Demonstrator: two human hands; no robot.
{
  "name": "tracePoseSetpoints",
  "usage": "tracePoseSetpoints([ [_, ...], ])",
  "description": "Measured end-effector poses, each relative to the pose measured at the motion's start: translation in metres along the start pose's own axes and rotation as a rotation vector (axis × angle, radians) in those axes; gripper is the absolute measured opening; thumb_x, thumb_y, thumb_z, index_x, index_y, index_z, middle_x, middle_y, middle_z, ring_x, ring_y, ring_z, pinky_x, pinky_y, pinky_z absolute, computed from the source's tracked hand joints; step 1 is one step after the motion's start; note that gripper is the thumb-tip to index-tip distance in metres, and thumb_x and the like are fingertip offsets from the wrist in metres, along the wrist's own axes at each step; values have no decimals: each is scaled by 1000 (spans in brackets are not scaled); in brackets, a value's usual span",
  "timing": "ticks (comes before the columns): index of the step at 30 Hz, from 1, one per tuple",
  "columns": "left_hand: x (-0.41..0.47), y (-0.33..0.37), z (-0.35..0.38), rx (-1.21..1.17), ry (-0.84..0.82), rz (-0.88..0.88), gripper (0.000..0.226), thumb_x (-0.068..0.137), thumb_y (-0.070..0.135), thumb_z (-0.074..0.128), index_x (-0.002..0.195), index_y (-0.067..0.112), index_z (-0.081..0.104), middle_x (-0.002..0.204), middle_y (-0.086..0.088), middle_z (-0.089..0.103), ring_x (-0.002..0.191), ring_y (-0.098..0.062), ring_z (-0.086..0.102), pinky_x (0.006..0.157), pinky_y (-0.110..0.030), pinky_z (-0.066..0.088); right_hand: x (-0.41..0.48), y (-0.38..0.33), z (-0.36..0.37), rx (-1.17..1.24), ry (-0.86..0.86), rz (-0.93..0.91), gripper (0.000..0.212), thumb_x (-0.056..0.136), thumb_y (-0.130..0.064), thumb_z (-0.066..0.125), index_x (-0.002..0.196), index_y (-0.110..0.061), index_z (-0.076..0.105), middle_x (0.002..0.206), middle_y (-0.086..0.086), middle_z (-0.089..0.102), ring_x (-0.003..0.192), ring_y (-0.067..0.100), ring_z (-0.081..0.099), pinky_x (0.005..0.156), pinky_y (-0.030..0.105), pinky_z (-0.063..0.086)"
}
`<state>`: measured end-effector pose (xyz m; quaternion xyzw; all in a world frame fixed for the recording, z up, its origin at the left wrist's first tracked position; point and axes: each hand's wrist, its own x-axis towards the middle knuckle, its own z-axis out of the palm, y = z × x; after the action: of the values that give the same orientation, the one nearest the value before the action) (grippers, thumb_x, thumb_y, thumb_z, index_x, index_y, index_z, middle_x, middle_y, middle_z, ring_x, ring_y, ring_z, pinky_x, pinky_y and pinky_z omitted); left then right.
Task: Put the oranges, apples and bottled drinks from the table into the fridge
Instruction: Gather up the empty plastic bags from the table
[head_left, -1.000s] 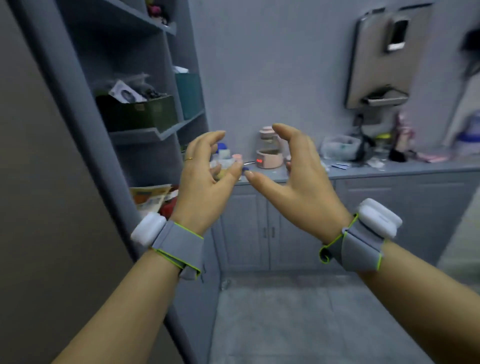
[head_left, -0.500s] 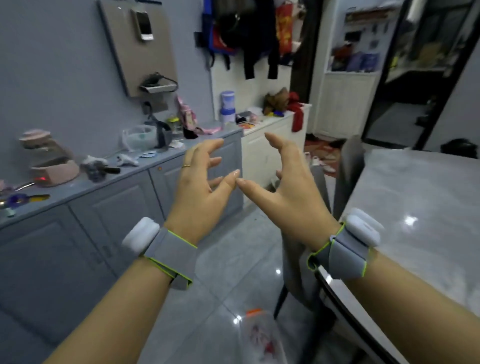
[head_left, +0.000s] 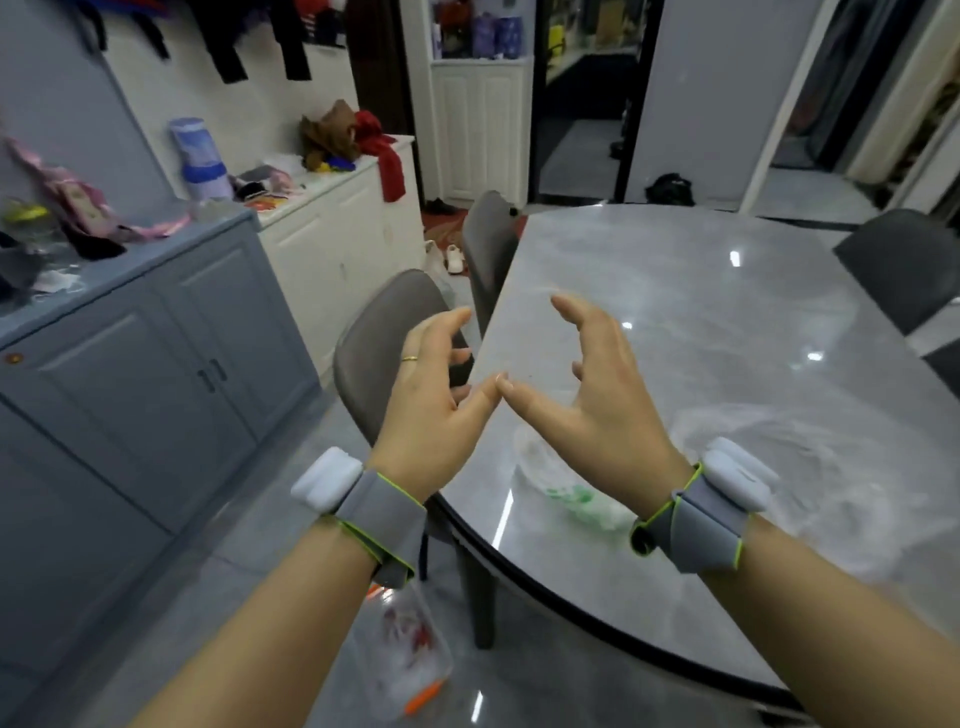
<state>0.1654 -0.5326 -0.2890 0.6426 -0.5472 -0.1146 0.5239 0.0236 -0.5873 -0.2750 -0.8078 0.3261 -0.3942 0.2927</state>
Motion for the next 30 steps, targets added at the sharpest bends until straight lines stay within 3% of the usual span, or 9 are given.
tracePoseSetpoints([
  [3,5,-12,48,-6,-96,-43,61,85,24,63,137,28,31,137,8,28,120,-14,45,89,-28,51,-6,41,-17,-22,5,87,71,81,-38,67,138,-24,29,129,-18,30,131,10,29,109,40,33],
  [6,11,-34,92,64,-160,-109,71,81,28,67,140,26,27,146,1,22,131,-16,33,103,-42,42,-12,84,-28,-49,-6,164,75,79,-38,70,139,-24,27,131,-15,29,133,12,26,110,35,29],
  [9,9,-61,130,159,-218,-205,83,81,30,68,145,24,16,153,-4,10,142,-19,14,115,-39,22,-17,129,-28,-97,-63,275,87,75,-42,72,143,-24,20,145,-3,24,138,17,15,113,33,19],
  [11,7,-78,150,218,-265,-310,88,81,33,67,146,26,10,156,-4,1,144,-24,5,114,-34,14,-20,156,-23,-143,-134,360,98,71,-46,74,145,-25,13,153,4,12,142,19,4,116,37,13],
  [15,3,-111,177,326,-323,-519,94,79,36,67,146,32,2,157,-4,-12,145,-30,-3,114,-41,15,-30,196,-7,-170,-294,520,116,64,-51,78,147,-32,-1,156,4,-15,143,26,-13,114,45,13],
  [19,8,-134,193,286,-289,-709,99,80,28,68,146,31,-5,155,-11,-22,145,-32,3,114,-40,19,-33,224,11,-160,-352,587,121,59,-52,79,145,-37,-5,154,5,-23,143,30,-13,113,48,18],
  [22,11,-146,199,156,-257,-828,104,78,17,68,146,27,-10,156,-14,-9,144,-31,11,110,-44,33,-32,235,22,-136,-358,626,123,58,-48,82,145,-38,-5,153,5,-25,144,31,-7,115,45,21],
  [26,11,-141,202,38,-208,-854,101,75,14,64,146,25,-8,145,-15,35,118,-34,51,94,-49,49,-29,236,30,-79,-347,611,120,60,-38,83,145,-38,-2,153,6,-24,143,33,-1,112,40,20],
  [30,13,-119,203,-168,-138,-770,76,87,2,49,146,29,9,137,-10,42,111,-27,55,79,-37,55,-24,227,27,13,-322,538,109,67,-29,78,145,-39,2,154,0,-24,142,27,3,106,30,22],
])
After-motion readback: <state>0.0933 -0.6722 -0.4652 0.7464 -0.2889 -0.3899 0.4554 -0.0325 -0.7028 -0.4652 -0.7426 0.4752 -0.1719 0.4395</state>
